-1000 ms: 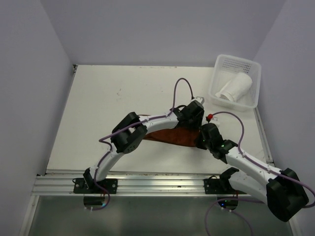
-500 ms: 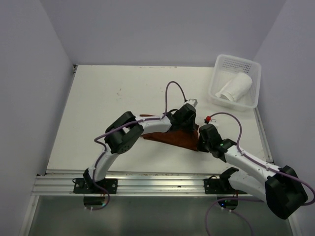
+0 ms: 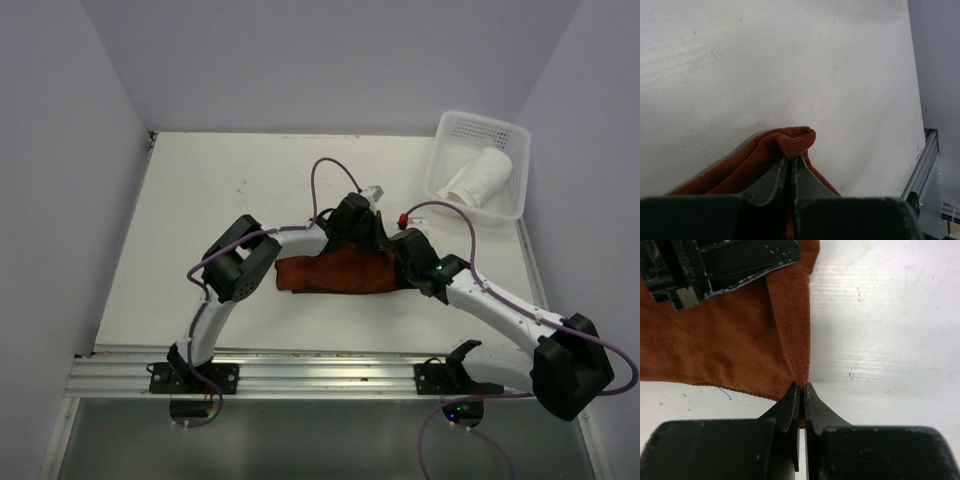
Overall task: Roll the towels
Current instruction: Roll the towel
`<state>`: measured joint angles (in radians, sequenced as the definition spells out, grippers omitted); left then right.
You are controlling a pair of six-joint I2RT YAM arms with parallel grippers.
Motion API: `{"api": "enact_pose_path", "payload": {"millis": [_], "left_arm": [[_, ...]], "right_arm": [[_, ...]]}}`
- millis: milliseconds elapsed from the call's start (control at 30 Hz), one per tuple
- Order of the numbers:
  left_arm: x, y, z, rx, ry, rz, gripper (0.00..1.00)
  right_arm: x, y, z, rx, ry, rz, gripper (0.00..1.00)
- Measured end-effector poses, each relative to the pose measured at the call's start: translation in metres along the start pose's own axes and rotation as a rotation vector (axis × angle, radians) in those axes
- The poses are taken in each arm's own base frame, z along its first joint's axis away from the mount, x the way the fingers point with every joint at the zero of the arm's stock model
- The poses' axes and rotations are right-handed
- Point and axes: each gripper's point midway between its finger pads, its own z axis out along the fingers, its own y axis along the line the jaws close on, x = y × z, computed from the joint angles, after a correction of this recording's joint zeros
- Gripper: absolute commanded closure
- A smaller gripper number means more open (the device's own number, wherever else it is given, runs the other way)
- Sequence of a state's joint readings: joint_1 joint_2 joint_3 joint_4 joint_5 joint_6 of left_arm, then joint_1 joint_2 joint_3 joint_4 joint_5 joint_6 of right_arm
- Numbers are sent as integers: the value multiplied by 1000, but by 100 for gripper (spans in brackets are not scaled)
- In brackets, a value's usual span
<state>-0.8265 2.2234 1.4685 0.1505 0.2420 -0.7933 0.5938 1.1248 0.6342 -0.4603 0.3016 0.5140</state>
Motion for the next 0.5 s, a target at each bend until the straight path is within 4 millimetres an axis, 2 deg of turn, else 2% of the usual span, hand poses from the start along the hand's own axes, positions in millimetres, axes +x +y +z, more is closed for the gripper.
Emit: {"api": "enact_pose_path", "payload": {"millis": [200, 300, 500], "left_arm": [[-24, 2, -7, 85, -46, -18, 100], [-26, 11, -11, 105, -40, -39, 100], [-29, 17, -18, 151, -26, -54, 100]], "right_arm": [[-16, 14, 2, 106, 34, -162, 100], [-11, 18, 7, 164, 49, -242, 100], [-7, 13, 14, 293, 61, -342, 100]]}}
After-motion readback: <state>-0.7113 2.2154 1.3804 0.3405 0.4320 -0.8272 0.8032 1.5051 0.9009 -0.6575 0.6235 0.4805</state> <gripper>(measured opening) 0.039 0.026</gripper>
